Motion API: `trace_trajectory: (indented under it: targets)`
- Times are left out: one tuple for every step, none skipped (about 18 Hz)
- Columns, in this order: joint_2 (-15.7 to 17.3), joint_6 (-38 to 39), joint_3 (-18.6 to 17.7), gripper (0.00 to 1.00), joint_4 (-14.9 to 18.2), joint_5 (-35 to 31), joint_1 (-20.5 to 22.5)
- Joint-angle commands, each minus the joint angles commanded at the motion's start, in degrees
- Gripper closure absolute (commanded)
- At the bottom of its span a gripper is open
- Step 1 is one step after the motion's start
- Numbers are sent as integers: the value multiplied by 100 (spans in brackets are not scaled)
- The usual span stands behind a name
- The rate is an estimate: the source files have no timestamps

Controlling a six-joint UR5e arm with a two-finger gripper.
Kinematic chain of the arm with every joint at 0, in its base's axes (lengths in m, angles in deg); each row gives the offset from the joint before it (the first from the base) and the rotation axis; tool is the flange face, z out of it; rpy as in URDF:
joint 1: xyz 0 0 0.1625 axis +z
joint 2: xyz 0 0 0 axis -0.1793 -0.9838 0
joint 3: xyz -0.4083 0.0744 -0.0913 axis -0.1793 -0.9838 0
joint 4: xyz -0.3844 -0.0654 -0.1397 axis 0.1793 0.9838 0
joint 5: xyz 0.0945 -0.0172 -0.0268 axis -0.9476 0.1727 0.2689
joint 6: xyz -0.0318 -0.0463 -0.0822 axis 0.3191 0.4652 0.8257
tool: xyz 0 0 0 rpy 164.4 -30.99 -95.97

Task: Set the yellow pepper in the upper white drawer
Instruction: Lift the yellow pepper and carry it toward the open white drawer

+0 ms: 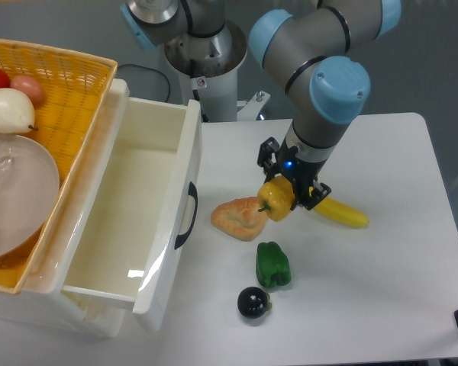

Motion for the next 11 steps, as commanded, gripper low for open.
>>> trace_trajectory:
  targets:
    - [44,9,0,92,105,35,26]
    - [80,35,9,91,185,70,44]
    - [167,140,17,91,264,114,62]
    - [255,332,26,91,325,184,97]
    - [282,569,44,92,430,193,114]
    - [317,711,44,93,518,202,158]
    - [430,817,70,93,580,202,193]
    - [545,922,62,93,633,246,202]
    - [607,1071,70,93,677,394,211]
    - [677,1490,70,93,686,839,281]
    - [712,1808,79,93,678,1140,377]
